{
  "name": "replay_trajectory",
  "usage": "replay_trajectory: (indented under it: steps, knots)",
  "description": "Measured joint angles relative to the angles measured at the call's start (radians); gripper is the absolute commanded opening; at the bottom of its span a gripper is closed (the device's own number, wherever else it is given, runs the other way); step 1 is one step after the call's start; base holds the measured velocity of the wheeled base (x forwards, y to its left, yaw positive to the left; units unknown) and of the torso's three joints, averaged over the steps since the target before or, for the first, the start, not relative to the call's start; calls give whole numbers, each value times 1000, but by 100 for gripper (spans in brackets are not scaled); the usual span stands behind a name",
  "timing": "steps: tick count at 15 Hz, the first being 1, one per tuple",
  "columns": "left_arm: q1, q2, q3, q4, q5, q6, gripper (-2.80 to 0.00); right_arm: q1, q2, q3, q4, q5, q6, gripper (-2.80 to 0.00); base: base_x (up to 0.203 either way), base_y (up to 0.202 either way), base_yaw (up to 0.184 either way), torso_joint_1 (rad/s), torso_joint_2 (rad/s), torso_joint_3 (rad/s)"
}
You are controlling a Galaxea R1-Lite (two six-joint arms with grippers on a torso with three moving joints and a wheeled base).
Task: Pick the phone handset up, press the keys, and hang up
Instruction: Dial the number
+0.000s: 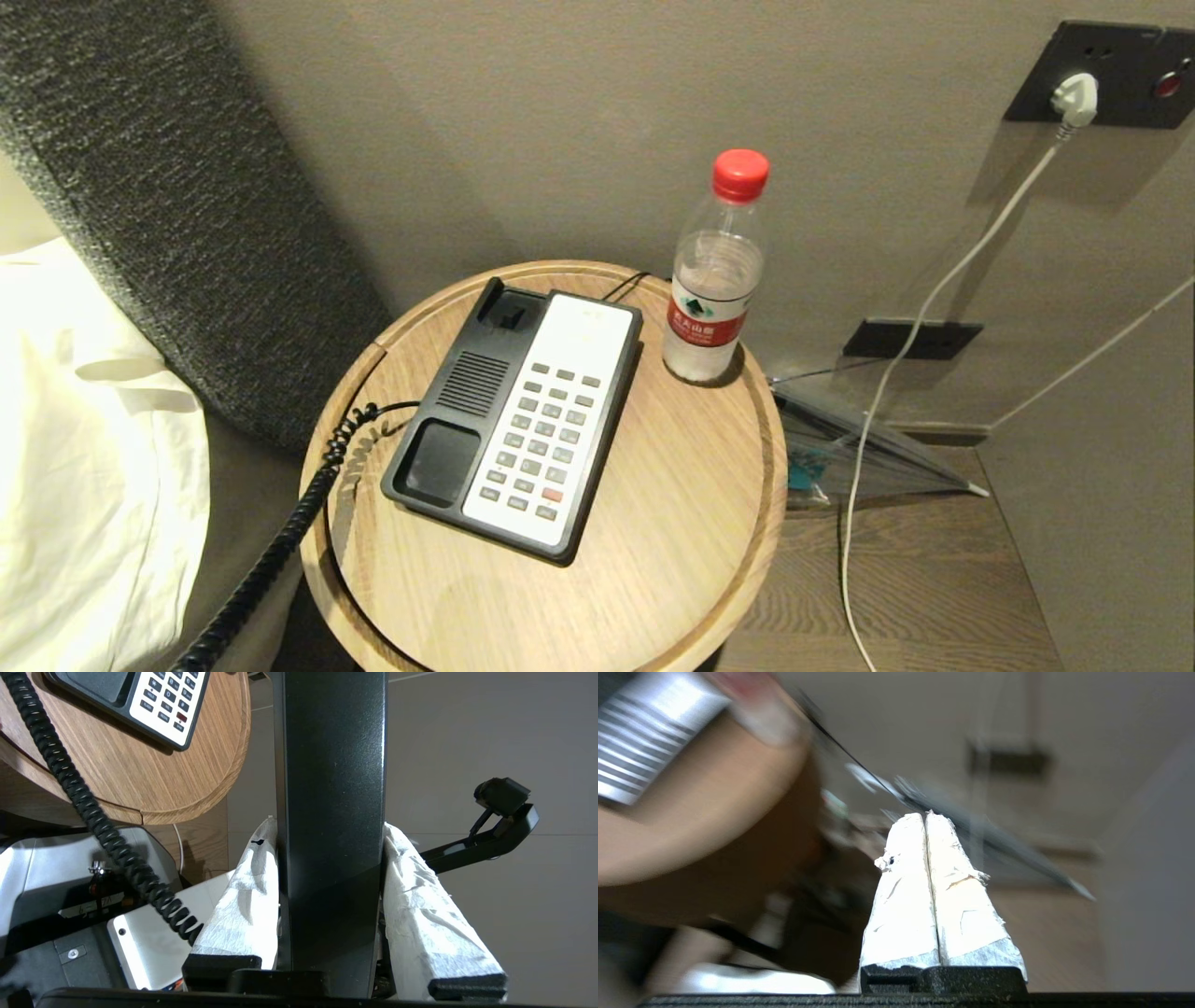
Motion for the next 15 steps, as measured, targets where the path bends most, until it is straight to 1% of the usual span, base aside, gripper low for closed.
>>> replay_trajectory:
  steps: [1,2,4,7,9,10,13,14,15]
  knots:
    - [0,0,0,-2,0,0,-280,0,33,-138,89,40,37,-280,0,0,0,0,0,0]
    - [0,1,2,-3,0,1,-280,-1,84,-244,158,77,70,-280,0,0,0,0,0,0]
    - [0,4,7,-2,-2,2,-280,-2,246,-415,265,169,109,-280,0,0,0,0,0,0]
    - [0,10,13,-12,-12,2,-280,-1,538,-586,340,301,108,-280,0,0,0,0,0,0]
    - [0,17,15,-26,-17,2,-280,14,697,-668,361,364,107,-280,0,0,0,0,0,0]
    - [0,23,19,-44,-24,3,-280,42,770,-690,363,375,107,-280,0,0,0,0,0,0]
    - [0,42,32,-80,-33,3,-280,167,996,-755,331,393,135,-280,0,0,0,0,0,0]
    - [0,49,33,-94,-34,3,-280,213,1055,-790,322,395,163,-280,0,0,0,0,0,0]
    - [0,55,39,-106,-40,3,-280,278,1103,-826,315,392,204,-280,0,0,0,0,0,0]
